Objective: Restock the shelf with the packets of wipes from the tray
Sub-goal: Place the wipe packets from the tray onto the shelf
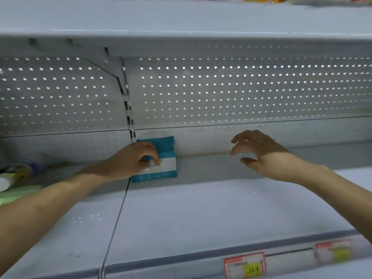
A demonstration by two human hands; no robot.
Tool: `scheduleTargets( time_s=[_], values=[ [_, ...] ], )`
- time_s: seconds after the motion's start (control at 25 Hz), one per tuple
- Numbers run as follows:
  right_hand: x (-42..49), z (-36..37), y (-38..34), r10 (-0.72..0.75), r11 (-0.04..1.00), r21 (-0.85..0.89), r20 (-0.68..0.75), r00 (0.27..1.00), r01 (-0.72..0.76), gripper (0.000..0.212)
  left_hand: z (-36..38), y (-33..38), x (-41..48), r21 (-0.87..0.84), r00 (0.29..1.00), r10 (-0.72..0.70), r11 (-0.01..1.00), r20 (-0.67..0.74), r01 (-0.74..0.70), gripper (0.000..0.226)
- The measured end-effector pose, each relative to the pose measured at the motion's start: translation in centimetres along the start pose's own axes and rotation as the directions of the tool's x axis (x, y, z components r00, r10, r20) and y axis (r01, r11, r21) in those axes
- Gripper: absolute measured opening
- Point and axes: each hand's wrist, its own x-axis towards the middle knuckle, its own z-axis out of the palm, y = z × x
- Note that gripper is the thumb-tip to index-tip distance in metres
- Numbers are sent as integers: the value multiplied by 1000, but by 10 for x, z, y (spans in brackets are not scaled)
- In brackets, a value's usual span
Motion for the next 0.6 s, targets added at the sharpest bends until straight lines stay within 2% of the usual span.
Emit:
scheduleTargets(
  time_s=[0.24,0.32,0.4,0.52,0.6],
  values=[
    [-53,-13,1,45,999,2,-6,999,-45,30,5,2,12,206,989,95,976,-110,-71,31],
    [-80,-21,7,68,998,-9,-10,998,-68,30,12,30,27,173,986,134,978,-102,-115,30],
    [-113,-31,13,110,994,-20,-34,993,-111,28,22,82,45,92,967,244,967,-68,-238,28],
    [-181,-47,30,282,957,-29,-147,948,-289,28,46,189,74,-19,864,502,864,-42,-504,31],
    [-239,-56,45,452,888,23,-227,863,-459,29,66,263,86,-88,767,639,762,-59,-642,32]
  ],
)
